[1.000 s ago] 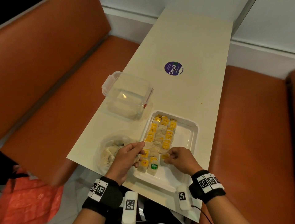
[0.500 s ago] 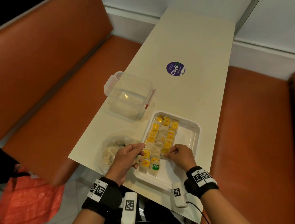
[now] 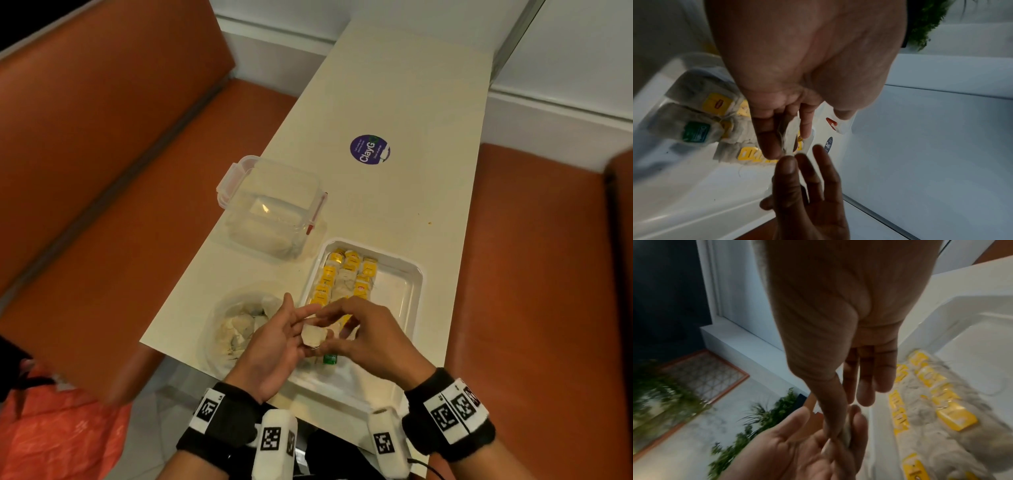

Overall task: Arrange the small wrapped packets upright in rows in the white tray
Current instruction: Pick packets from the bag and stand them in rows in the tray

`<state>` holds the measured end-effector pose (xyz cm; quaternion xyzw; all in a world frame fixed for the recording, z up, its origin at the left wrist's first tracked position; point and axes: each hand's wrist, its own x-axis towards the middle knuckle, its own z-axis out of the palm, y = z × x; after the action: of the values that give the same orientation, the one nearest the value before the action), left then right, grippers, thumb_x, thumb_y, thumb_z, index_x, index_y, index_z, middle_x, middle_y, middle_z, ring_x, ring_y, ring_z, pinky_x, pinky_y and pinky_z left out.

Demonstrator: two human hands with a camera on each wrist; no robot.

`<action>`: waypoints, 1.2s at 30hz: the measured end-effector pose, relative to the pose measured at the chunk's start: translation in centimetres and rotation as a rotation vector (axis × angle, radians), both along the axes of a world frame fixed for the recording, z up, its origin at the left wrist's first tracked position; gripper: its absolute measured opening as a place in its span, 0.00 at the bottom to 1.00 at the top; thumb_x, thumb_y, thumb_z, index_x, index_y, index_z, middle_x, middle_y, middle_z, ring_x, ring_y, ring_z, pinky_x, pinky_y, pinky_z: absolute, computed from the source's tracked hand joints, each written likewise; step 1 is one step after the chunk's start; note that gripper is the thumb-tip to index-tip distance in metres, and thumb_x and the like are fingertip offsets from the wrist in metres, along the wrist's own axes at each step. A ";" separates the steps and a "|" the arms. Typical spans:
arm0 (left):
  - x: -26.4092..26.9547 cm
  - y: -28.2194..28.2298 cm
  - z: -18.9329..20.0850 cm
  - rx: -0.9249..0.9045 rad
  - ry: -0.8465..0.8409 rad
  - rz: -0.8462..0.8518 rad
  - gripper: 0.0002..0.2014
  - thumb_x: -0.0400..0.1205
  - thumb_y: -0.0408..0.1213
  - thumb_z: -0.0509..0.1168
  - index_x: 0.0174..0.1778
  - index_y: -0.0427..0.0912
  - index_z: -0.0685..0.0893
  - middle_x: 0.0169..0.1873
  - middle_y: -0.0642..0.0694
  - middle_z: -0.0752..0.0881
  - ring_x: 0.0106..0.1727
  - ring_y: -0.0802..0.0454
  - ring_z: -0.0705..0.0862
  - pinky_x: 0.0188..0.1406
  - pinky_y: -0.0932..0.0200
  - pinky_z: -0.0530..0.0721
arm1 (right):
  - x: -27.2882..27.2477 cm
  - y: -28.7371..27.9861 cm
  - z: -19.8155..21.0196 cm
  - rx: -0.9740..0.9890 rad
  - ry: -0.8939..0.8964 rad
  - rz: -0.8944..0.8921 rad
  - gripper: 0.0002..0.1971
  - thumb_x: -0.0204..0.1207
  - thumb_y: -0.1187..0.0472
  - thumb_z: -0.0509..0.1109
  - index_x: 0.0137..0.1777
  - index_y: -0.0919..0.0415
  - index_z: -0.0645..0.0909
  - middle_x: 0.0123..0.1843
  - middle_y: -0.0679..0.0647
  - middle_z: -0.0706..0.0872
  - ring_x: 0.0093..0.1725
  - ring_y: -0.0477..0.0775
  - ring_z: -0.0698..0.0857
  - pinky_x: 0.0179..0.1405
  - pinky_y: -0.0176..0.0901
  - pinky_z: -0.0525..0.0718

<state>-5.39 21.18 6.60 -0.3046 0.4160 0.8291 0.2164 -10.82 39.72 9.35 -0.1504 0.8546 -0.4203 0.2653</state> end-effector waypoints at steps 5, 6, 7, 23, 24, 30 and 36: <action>-0.1 0.5 1.0 0.031 0.032 -0.055 0.36 0.91 0.64 0.48 0.75 0.39 0.86 0.69 0.35 0.89 0.72 0.37 0.87 0.79 0.34 0.79 | 0.8 -0.8 -0.3 0.068 0.124 0.152 0.21 0.69 0.45 0.85 0.62 0.37 0.86 0.52 0.40 0.82 0.45 0.41 0.83 0.49 0.37 0.83; -0.1 0.5 1.1 0.024 0.033 -0.055 0.35 0.92 0.63 0.48 0.75 0.38 0.85 0.69 0.35 0.89 0.72 0.37 0.87 0.78 0.36 0.80 | 0.8 -0.8 -0.4 0.076 0.134 0.138 0.19 0.70 0.44 0.84 0.61 0.38 0.87 0.52 0.39 0.82 0.45 0.41 0.84 0.49 0.38 0.84; 0.0 0.5 1.0 0.022 0.037 -0.052 0.34 0.92 0.61 0.49 0.75 0.36 0.84 0.69 0.35 0.89 0.73 0.38 0.87 0.77 0.39 0.81 | 0.8 -0.8 -0.3 0.077 0.134 0.119 0.17 0.72 0.44 0.83 0.60 0.39 0.89 0.51 0.39 0.83 0.44 0.41 0.84 0.49 0.38 0.84; 1.0 0.7 -1.2 -0.185 0.150 -0.127 0.14 0.81 0.33 0.77 0.61 0.33 0.92 0.48 0.31 0.92 0.43 0.42 0.91 0.50 0.54 0.91 | 0.2 1.7 -0.3 -0.309 -0.251 -0.314 0.08 0.74 0.60 0.85 0.52 0.54 0.93 0.44 0.57 0.94 0.41 0.52 0.91 0.42 0.43 0.90; 1.1 0.7 -1.3 -0.181 0.145 -0.130 0.14 0.80 0.33 0.77 0.61 0.33 0.92 0.47 0.31 0.92 0.43 0.42 0.90 0.49 0.54 0.91 | 0.3 1.7 -0.5 -0.312 -0.257 -0.306 0.07 0.75 0.60 0.84 0.51 0.55 0.93 0.44 0.56 0.94 0.41 0.51 0.90 0.44 0.42 0.90; 1.3 -1.3 -1.6 -0.370 0.057 -0.054 0.10 0.83 0.33 0.75 0.60 0.38 0.93 0.51 0.36 0.94 0.48 0.45 0.91 0.44 0.55 0.89 | 0.0 2.9 -3.1 0.009 -0.093 -0.244 0.03 0.79 0.55 0.79 0.49 0.50 0.87 0.43 0.46 0.91 0.44 0.46 0.88 0.46 0.34 0.85; 1.4 -7.0 -2.7 -0.981 -0.003 -0.043 0.04 0.83 0.39 0.75 0.52 0.52 0.93 0.46 0.52 0.94 0.47 0.53 0.90 0.50 0.51 0.90 | -0.1 3.7 -5.7 0.273 -0.147 0.056 0.04 0.78 0.54 0.80 0.49 0.49 0.88 0.47 0.46 0.90 0.46 0.46 0.87 0.43 0.32 0.80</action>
<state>-4.00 14.23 3.86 -0.3630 0.7633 0.5305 0.0649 -10.96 43.39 3.69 -0.1056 0.8775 -0.3023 0.3570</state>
